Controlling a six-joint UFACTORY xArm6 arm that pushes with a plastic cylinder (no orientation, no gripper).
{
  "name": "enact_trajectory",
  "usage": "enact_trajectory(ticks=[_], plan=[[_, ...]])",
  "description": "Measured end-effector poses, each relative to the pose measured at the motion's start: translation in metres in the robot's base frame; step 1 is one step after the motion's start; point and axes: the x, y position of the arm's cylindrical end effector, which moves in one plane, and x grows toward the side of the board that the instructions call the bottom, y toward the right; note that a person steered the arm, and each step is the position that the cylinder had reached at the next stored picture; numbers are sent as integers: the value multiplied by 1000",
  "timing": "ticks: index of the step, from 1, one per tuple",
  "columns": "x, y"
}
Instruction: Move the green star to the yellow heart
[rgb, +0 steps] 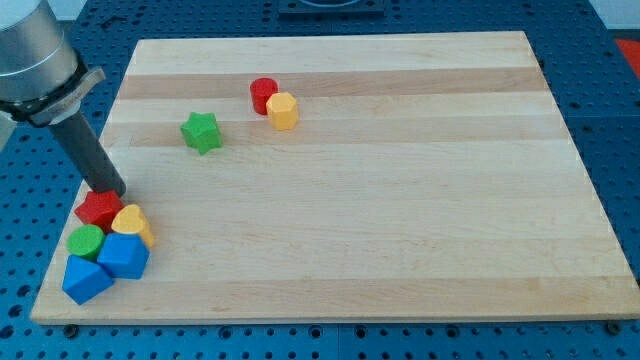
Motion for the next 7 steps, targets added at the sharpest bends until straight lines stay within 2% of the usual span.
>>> enact_trajectory(ticks=[1,2,3,4,5,6,7], plan=[[-12,47],[-16,162],[-48,236],[-119,291],[-191,302],[-218,224],[-208,132]])
